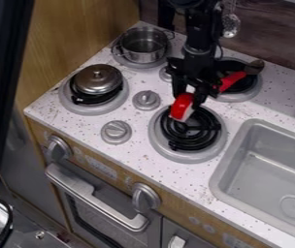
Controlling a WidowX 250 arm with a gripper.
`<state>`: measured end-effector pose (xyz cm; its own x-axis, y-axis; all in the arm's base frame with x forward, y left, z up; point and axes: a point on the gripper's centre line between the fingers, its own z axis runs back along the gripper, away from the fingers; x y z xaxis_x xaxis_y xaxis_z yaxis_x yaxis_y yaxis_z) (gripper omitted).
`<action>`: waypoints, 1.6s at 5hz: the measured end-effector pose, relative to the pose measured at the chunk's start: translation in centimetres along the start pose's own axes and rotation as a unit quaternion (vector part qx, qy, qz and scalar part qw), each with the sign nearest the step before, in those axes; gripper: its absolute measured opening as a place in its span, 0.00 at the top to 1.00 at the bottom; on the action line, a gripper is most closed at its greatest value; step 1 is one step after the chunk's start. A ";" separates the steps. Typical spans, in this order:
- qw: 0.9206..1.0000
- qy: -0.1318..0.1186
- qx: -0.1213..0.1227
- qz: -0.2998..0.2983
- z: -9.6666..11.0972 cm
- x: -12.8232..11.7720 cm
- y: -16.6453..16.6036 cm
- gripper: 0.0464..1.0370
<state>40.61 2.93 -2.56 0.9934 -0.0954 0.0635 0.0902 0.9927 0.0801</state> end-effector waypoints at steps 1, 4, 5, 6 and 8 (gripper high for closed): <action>1.000 -0.006 0.004 0.010 -0.3 1.6 2.2 0.48; 1.000 0.007 0.006 0.010 -3.3 3.9 4.2 0.48; 1.000 0.003 0.007 0.007 -3.4 4.3 4.3 0.48; 1.000 0.000 0.007 -0.001 -3.4 4.4 4.3 0.41; 1.000 0.003 0.010 -0.016 -3.9 3.3 3.8 0.04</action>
<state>44.47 6.71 -5.92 0.9903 -0.1276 0.0545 0.1216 0.9874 0.1015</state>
